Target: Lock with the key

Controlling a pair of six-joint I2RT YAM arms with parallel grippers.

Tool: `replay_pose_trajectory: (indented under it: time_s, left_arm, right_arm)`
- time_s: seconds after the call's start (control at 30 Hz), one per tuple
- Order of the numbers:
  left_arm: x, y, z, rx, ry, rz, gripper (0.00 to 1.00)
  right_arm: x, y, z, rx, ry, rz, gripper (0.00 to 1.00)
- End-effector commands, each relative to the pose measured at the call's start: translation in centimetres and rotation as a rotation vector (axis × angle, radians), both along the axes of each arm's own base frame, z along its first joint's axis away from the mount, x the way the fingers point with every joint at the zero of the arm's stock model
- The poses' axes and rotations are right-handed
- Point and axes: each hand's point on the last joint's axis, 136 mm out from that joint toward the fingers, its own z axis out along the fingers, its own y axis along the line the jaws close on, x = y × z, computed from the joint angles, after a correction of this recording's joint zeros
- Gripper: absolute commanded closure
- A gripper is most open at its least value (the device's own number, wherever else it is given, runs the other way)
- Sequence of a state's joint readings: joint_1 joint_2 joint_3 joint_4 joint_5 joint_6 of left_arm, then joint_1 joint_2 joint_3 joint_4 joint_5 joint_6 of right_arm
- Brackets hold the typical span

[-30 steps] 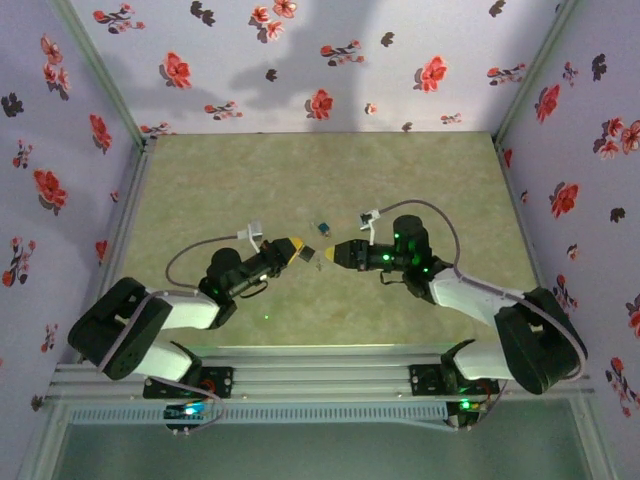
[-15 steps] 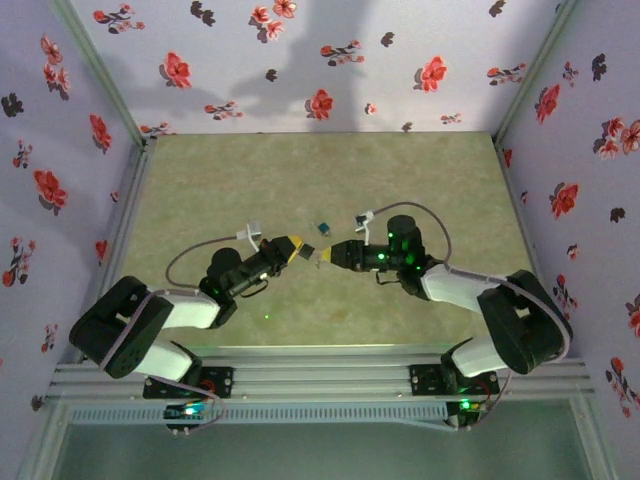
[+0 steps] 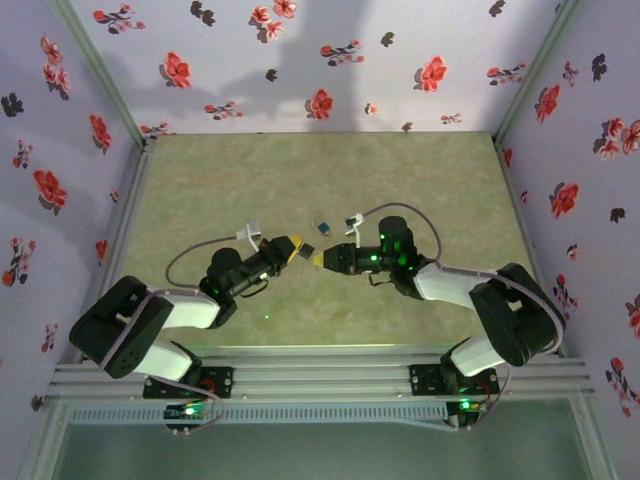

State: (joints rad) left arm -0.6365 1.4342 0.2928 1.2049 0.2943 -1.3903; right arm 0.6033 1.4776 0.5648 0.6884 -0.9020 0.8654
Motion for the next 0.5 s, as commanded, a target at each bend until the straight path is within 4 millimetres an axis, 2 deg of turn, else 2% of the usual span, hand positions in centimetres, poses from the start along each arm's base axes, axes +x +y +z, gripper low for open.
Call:
replay_pose_trajectory:
  time_s: [0.0,0.47]
  left_arm:
    - [0.66,0.23,2.75,-0.062,-0.069,0.023,1.00]
    - [0.33,0.11,3.07,-0.067,-0.078,0.006,1.00]
  right_arm:
    - [-0.01,0.61,1.25,0.033,-0.043,0.032,0.66]
    - [0.83,0.60,0.80,0.015,-0.044,-0.014,0.77]
